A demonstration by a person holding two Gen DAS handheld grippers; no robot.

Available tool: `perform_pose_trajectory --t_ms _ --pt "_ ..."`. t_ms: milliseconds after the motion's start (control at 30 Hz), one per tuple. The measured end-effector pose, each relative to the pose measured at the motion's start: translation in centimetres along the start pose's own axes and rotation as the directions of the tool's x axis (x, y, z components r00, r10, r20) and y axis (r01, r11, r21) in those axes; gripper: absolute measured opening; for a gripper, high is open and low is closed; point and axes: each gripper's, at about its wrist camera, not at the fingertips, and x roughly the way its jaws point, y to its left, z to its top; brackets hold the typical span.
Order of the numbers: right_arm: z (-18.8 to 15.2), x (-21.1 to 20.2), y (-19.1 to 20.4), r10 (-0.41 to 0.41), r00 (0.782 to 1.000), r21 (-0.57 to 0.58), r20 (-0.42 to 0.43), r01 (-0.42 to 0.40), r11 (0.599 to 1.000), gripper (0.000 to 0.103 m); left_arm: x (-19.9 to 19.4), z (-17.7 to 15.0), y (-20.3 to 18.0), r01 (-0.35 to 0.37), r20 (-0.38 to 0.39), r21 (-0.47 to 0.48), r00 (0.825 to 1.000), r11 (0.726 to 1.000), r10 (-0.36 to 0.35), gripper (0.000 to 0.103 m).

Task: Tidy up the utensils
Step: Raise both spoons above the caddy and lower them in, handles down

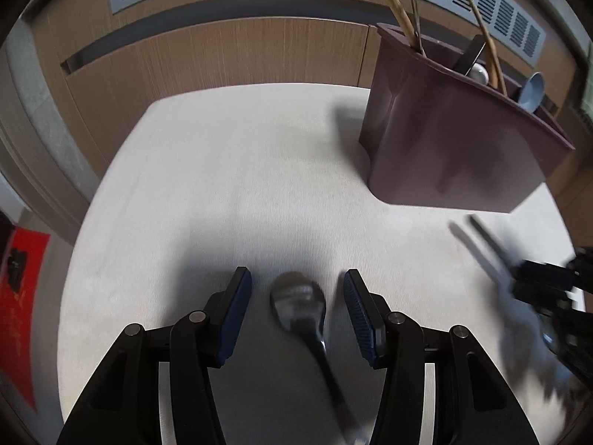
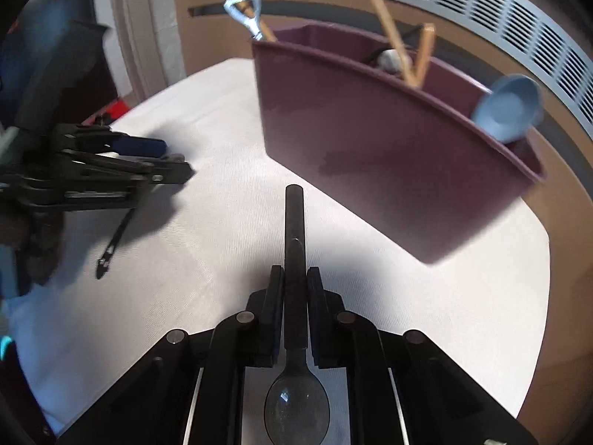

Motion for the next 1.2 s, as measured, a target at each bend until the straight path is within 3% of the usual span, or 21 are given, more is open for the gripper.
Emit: perform_pose_trajectory --t_ms 133,233,367,533,667,767,933,1033,1200 --pt "-0.8 -2.3 -1.1 -0.047 0.996 0.075 0.071 0.041 0.996 0.011 0.1 0.1 -0.2 -0.011 0.004 -0.016 1.000 1.000 0.011 0.050" --pt "-1.5 -3.9 -1.2 -0.071 0.991 0.100 0.115 0.059 0.993 0.011 -0.4 -0.5 -0.5 -0.004 0.014 -0.002 1.000 1.000 0.004 0.030" --pt "-2.1 -6.2 -1.5 -0.072 0.985 0.135 0.158 0.051 0.990 0.011 -1.3 -1.4 -0.9 0.032 0.022 0.003 0.999 0.999 -0.032 0.030" --pt "-2.5 -8.5 -1.6 -0.099 0.973 0.172 0.210 0.063 0.983 0.011 -3.7 -2.3 -1.4 0.083 0.085 0.003 0.993 0.997 -0.083 0.030" --pt "-3.2 -9.9 -1.5 -0.115 0.962 0.216 0.248 0.061 0.974 0.011 -8.0 -2.8 -1.9 0.135 0.199 0.039 0.970 0.990 -0.140 0.030" --pt "-3.6 -11.2 -1.8 -0.128 0.950 0.259 0.285 0.052 0.964 0.011 -10.5 -2.8 -2.4 0.134 0.273 0.071 0.951 0.988 -0.148 0.029" --pt "-3.4 -12.6 -2.3 -0.140 0.930 0.305 0.341 0.031 0.952 0.011 -11.7 -1.4 -2.8 0.155 0.336 0.097 0.925 0.983 -0.179 0.029" --pt "-2.9 -13.2 -2.3 -0.149 0.918 0.311 0.367 0.030 0.950 0.011 -13.3 -0.2 -2.9 0.169 0.385 0.102 0.902 0.980 -0.196 0.029" --pt "-1.6 -15.0 -2.6 -0.173 0.884 0.312 0.435 0.033 0.950 0.011 -17.1 1.8 -2.7 0.177 0.483 0.117 0.849 0.977 -0.212 0.029"
